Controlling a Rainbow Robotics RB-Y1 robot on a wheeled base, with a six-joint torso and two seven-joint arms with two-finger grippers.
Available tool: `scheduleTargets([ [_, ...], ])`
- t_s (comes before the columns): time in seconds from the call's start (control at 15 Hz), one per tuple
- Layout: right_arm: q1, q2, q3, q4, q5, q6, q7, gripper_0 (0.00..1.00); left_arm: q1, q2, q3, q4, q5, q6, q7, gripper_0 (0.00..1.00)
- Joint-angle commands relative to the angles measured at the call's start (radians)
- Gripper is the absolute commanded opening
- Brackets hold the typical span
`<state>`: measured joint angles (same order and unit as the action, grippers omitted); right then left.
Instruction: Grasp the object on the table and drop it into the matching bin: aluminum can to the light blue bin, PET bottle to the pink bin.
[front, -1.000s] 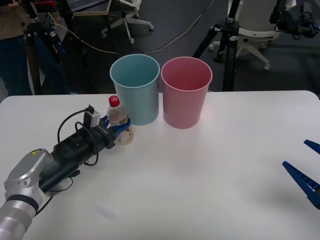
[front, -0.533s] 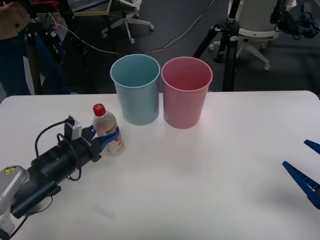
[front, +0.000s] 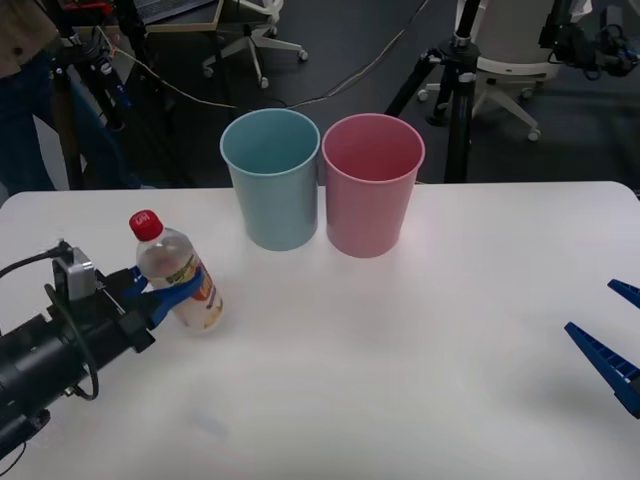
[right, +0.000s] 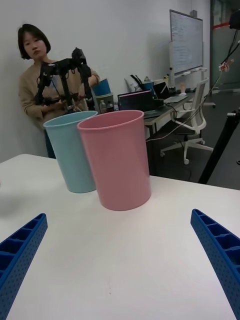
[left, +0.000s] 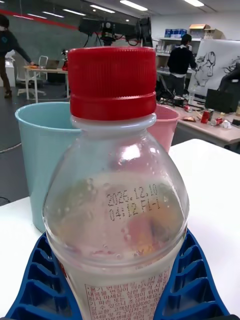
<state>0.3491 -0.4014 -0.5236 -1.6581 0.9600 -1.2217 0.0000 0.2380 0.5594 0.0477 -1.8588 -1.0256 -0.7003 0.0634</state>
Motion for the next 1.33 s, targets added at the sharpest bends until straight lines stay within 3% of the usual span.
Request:
scheduleTargets([
  [0.07, 0.000, 0.000, 0.000, 0.000, 0.000, 0.000, 0.000, 1.00, 0.052, 0.005, 0.055, -0.117, -0.070, 0.001, 0.124, 0.00],
  [0.67, 0.000, 0.000, 0.000, 0.000, 0.000, 0.000, 0.000, 1.00, -0.066, 0.068, 0.037, -0.306, -0.291, 0.001, 0.461, 0.00],
  [0.93, 0.000, 0.000, 0.000, 0.000, 0.000, 0.000, 0.000, 1.00, -0.224, 0.114, -0.019, -0.313, -0.297, 0.002, 0.555, 0.00],
  [1.13, 0.000, 0.000, 0.000, 0.000, 0.000, 0.000, 0.000, 1.00, -0.328, 0.195, -0.052, -0.313, -0.304, 0.007, 0.671, 0.01],
  [1.33, 0.000, 0.000, 0.000, 0.000, 0.000, 0.000, 0.000, 1.00, -0.442, 0.240, -0.100, -0.301, -0.372, 0.036, 0.817, 0.01],
])
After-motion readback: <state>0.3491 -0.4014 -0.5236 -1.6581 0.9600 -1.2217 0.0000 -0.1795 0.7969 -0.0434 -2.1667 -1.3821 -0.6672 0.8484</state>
